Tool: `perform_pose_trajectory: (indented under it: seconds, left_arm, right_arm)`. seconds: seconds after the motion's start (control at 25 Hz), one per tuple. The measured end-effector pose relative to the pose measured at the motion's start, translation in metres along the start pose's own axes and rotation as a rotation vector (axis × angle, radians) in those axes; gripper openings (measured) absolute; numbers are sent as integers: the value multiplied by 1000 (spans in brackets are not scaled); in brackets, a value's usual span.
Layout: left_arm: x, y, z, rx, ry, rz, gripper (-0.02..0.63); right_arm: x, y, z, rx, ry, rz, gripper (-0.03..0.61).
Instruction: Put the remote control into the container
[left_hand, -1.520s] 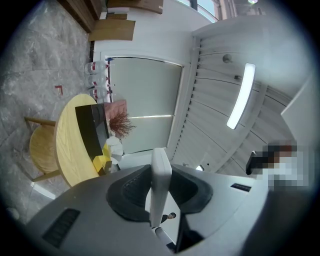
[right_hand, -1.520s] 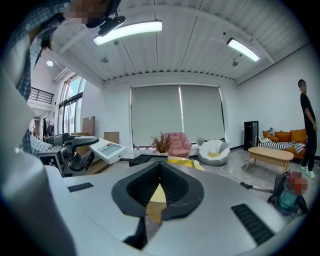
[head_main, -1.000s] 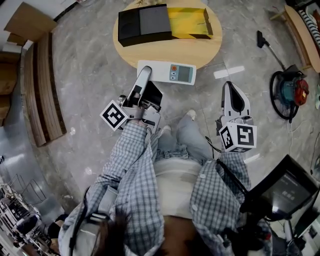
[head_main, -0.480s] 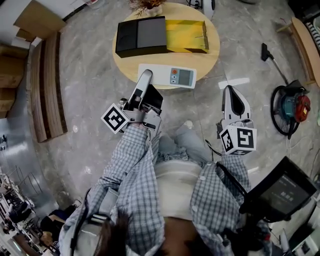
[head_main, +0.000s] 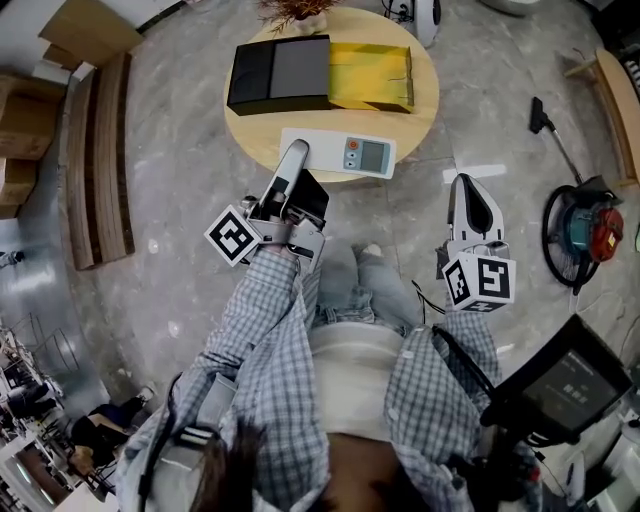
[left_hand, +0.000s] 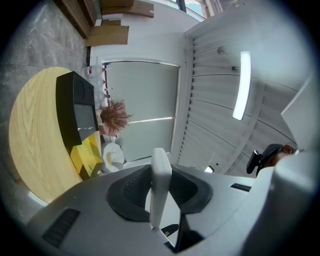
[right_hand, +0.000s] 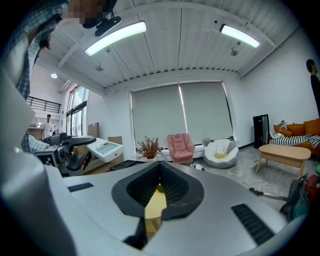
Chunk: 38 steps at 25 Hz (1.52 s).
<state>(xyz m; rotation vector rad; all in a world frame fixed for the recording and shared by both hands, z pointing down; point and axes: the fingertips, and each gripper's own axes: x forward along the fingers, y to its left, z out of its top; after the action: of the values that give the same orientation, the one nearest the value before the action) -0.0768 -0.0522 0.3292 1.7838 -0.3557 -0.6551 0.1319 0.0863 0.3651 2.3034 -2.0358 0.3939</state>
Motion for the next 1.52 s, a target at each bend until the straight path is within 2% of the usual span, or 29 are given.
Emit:
perform_pose_trajectory:
  seconds: [0.28,0.68,0.96,1.52]
  left_arm:
    - [11,3,-2,-2,8,3,100]
    - [67,24,-11,-50,63,-16,100]
    - [115,53,15,-57,64,-7,100]
    - [129,69,40,-48,54,20,100]
  right_arm:
    - [-1,-6,-2,11,2,-11,5]
    - [15,-43,8,-11,5,-88,5]
    - [74,-59,15,-6,17,-85,5]
    - [106,-57,24,-6,19,-75,5]
